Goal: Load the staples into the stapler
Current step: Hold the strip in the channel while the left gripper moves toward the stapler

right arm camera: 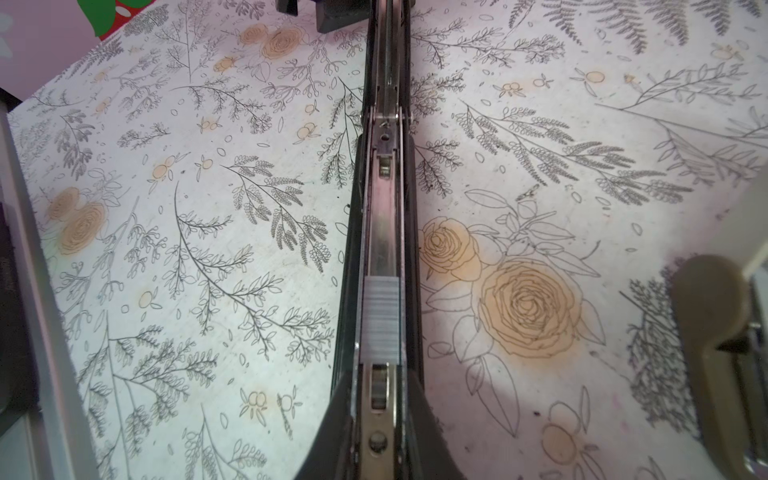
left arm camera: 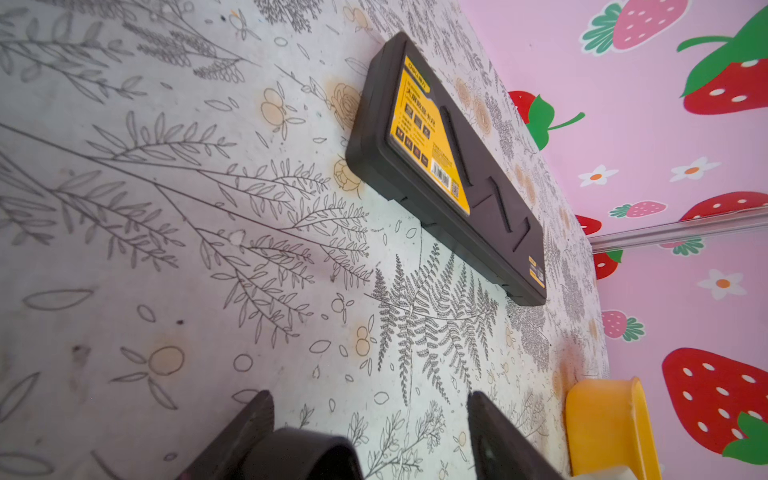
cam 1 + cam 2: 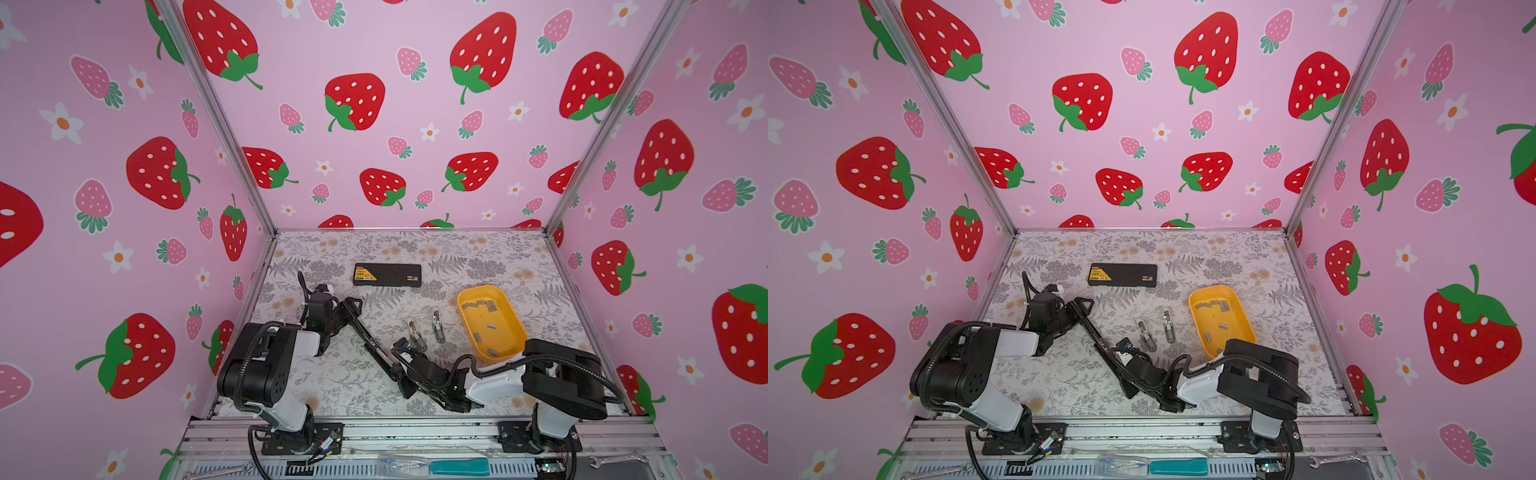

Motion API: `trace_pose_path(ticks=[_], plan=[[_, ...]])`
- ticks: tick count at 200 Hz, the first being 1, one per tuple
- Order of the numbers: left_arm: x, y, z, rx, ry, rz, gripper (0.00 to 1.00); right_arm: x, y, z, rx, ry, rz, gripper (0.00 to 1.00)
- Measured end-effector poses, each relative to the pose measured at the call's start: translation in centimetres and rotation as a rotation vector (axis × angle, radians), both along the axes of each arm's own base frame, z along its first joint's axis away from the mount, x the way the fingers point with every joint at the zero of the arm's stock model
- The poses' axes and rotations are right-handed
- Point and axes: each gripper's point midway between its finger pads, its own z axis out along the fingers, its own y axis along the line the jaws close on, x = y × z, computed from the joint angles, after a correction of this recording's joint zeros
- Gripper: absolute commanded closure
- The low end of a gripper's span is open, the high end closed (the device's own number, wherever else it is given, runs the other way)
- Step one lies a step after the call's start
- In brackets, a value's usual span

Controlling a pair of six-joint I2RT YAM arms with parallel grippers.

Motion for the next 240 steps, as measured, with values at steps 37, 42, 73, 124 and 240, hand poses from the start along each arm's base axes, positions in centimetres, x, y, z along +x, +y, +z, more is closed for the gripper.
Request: trace_pose_path(ticks=[37, 42, 73, 124, 240], plan=[[-2.1, -0.4, 0.6, -0.013, -0.009, -0.037, 0.36, -0.2, -0.2, 0.0, 0.011, -0.021, 0.017, 1.0], [-2.3, -0.5, 0.9, -0.01, -0.017, -0.043, 0.37, -0.2, -0.2, 0.0, 0.012, -0.025, 0.02, 1.0], [-3.1, -1.6, 3.4, 0.009, -0.105, -0.091, 0.46, -0.3, -0.3, 0.0, 0.014, -0.051, 0.036, 1.0], [-3.9, -2.5, 4.8, 0.067, -0.156, -0.143, 0.6, -1.5, -0.3, 0.0, 0.024, -0.098, 0.088, 1.0], [-6.5, -3.5, 7.8, 0.316, -0.364, -0.199, 0.64, -1.3, -0.2, -0.2, 0.054, -0.148, 0.075, 1.0]])
